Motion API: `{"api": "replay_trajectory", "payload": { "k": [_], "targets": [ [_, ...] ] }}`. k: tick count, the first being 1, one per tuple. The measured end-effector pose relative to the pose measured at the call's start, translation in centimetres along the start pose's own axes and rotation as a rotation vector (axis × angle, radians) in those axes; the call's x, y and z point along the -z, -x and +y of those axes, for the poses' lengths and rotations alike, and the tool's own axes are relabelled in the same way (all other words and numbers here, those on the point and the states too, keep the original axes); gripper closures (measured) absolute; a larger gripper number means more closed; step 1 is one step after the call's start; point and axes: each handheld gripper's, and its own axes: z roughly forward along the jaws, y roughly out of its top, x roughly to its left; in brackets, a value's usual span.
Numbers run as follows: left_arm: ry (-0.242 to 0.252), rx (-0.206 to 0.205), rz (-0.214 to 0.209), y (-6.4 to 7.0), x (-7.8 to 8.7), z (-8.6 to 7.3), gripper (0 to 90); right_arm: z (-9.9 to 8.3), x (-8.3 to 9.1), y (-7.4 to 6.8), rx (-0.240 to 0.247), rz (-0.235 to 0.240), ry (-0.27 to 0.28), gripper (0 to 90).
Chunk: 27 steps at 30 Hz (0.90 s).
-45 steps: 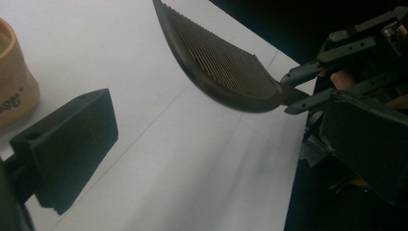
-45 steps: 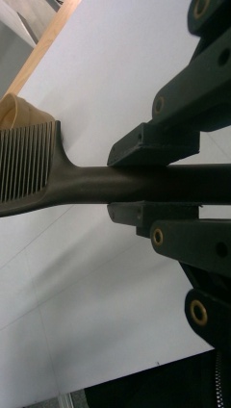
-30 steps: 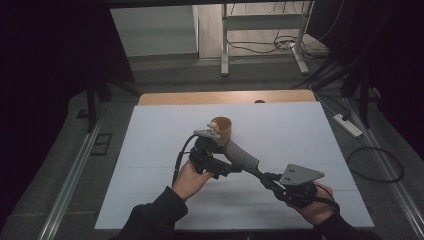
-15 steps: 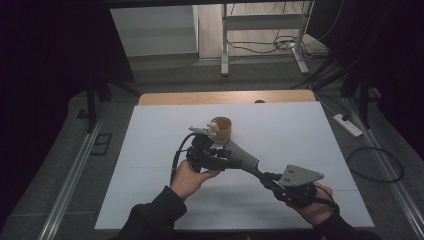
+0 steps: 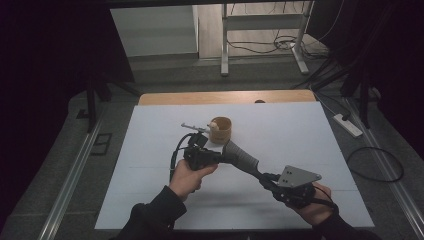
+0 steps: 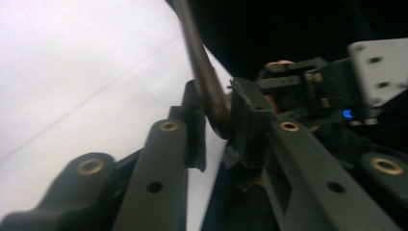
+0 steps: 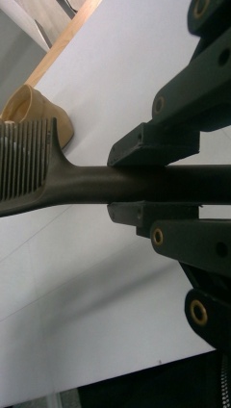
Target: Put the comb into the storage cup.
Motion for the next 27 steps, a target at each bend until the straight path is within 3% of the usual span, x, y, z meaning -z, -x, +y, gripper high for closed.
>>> {"api": "replay_trajectory", "payload": {
  "k": [2,9,16,27],
  "targets": [
    [0.005,0.022,-0.033,-0.2,0.0,-0.1,81.3,0.0,-0.1,-0.1,0.015,-0.014,-0.002,72.1],
    [0.007,0.001,-0.027,0.2,0.0,0.0,83.2,-0.1,-0.1,0.0,0.016,-0.017,0.002,71.1],
    [0.021,-0.044,0.012,0.6,0.3,0.1,83.2,-0.2,-0.1,0.3,-0.014,-0.010,0.012,64.6],
    [0.024,-0.079,0.062,1.0,0.8,0.1,83.1,-0.3,-0.3,0.5,-0.054,0.013,0.005,48.4]
  ]
}}
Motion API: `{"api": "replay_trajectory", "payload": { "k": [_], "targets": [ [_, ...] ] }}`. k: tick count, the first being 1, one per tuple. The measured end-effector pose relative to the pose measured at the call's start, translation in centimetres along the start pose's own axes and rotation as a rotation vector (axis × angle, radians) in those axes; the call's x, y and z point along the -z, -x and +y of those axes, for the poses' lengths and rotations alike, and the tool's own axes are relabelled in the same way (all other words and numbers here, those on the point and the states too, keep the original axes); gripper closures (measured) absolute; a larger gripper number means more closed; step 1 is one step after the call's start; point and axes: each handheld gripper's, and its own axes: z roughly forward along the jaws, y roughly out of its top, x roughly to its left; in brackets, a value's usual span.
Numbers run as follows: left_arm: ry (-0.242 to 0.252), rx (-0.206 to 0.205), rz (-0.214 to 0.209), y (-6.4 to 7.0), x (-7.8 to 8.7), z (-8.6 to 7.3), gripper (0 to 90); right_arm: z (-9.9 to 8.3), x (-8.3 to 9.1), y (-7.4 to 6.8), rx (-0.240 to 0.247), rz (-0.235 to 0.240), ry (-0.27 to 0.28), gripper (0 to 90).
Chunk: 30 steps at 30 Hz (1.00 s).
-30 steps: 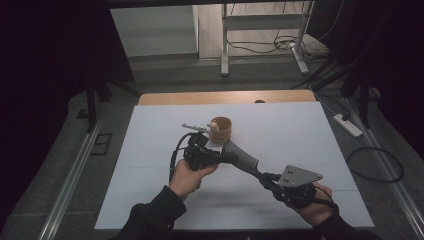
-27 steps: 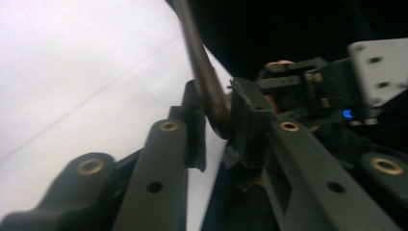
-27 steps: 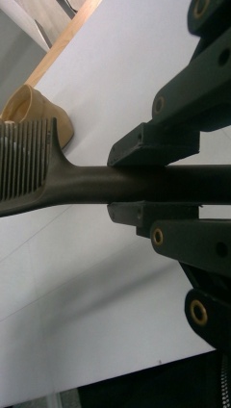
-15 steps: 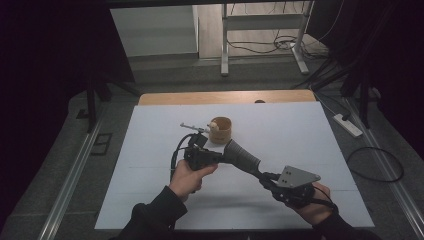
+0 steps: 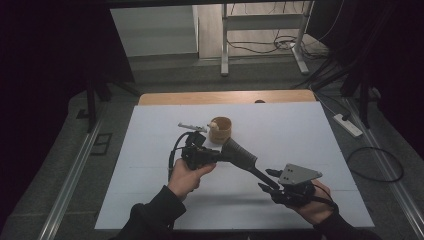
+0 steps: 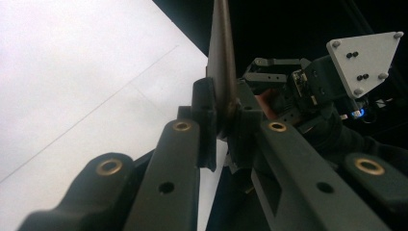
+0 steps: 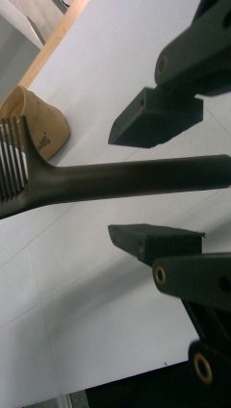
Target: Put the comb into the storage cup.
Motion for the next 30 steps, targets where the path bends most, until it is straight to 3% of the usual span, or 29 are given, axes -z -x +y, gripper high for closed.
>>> {"api": "replay_trajectory", "payload": {
  "k": [18,25,30],
  "targets": [
    [0.004,-0.056,0.105,0.4,1.0,0.2,83.0,-0.5,-0.3,0.9,-0.117,-0.005,-0.049,24.1],
    [0.008,-0.086,0.172,0.5,1.6,0.3,83.0,-0.8,-0.4,1.3,-0.137,-0.008,-0.072,17.0],
    [0.006,-0.096,0.195,0.6,1.7,0.4,83.0,-1.2,-0.3,1.7,-0.155,-0.021,-0.092,13.6]
  ]
}}
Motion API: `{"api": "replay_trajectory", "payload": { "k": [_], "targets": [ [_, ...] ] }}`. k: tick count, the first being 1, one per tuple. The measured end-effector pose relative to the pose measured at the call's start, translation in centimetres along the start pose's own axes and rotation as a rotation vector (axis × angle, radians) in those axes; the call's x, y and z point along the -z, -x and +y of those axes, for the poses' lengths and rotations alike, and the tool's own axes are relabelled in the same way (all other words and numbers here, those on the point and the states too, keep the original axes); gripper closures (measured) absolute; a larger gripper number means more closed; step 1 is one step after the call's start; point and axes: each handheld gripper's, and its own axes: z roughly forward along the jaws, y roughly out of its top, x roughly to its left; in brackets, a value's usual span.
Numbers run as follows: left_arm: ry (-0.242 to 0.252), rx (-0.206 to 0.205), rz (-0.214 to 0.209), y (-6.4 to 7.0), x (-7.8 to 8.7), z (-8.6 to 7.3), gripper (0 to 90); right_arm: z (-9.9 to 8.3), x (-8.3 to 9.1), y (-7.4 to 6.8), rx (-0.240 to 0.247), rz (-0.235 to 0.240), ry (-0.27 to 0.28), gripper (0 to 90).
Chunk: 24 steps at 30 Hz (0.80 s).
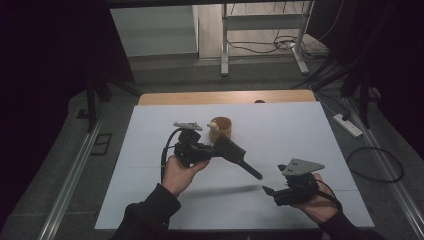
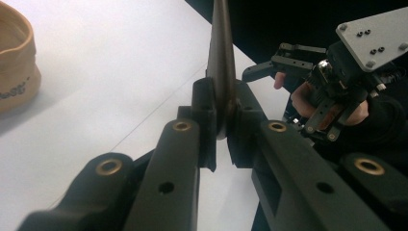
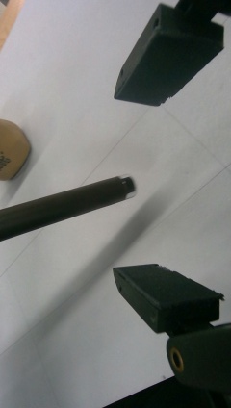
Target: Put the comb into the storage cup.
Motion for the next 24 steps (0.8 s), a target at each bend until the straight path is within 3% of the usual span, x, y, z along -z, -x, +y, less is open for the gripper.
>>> {"api": "replay_trajectory", "payload": {
  "k": [6,15,24],
  "targets": [
    [-0.004,-0.016,0.034,-0.1,0.2,0.1,83.0,-0.5,0.1,0.7,-0.023,0.005,-0.018,6.7],
    [0.018,-0.013,0.049,-0.3,1.2,0.5,83.0,-1.1,0.1,1.3,-0.041,0.021,-0.067,0.9],
    [0.019,-0.018,0.072,-0.5,1.5,0.9,83.0,-1.4,0.4,1.5,-0.060,0.026,-0.073,0.0]
  ]
}}
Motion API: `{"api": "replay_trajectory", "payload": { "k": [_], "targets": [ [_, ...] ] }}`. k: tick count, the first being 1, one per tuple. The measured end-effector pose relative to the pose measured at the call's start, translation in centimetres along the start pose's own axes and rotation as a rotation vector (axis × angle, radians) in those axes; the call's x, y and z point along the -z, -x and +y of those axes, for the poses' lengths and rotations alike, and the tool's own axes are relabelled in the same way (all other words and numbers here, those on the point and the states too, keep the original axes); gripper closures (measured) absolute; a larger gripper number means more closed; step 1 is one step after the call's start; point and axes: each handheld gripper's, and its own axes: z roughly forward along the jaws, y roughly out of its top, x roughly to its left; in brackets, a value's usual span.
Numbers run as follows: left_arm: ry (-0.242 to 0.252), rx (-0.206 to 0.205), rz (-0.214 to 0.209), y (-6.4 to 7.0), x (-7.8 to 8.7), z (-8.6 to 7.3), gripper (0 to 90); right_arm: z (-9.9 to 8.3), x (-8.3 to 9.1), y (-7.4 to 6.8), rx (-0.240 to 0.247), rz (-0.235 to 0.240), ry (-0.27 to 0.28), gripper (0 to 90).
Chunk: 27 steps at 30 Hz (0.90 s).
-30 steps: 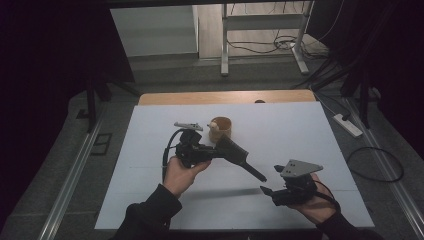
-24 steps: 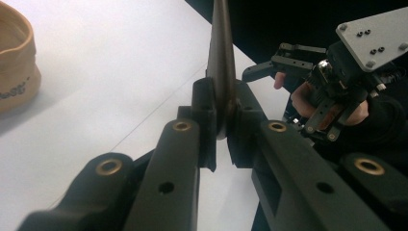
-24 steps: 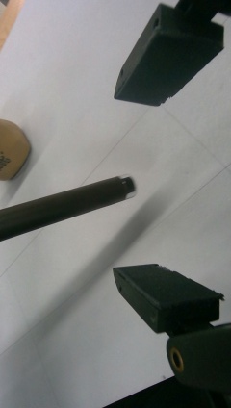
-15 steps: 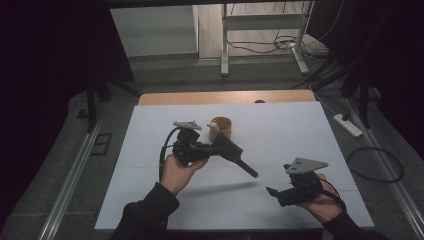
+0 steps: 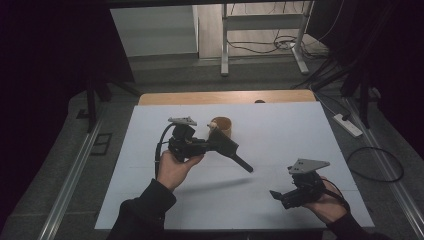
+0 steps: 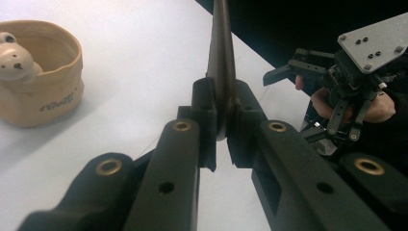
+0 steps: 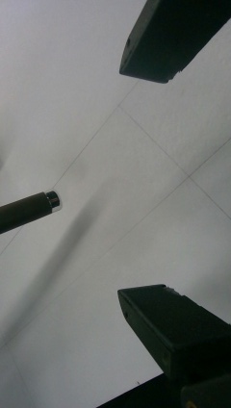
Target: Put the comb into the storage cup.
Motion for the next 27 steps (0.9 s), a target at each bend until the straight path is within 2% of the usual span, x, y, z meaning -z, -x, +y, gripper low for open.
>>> {"api": "replay_trajectory", "payload": {
  "k": [14,27],
  "targets": [
    [0.003,-0.013,0.035,-0.1,0.9,1.0,83.0,-0.8,0.9,0.7,-0.034,-0.008,0.013,0.0],
    [0.011,-0.019,0.066,-0.2,2.0,2.2,83.0,-1.8,1.6,1.2,-0.055,-0.053,0.000,0.0]
  ]
}}
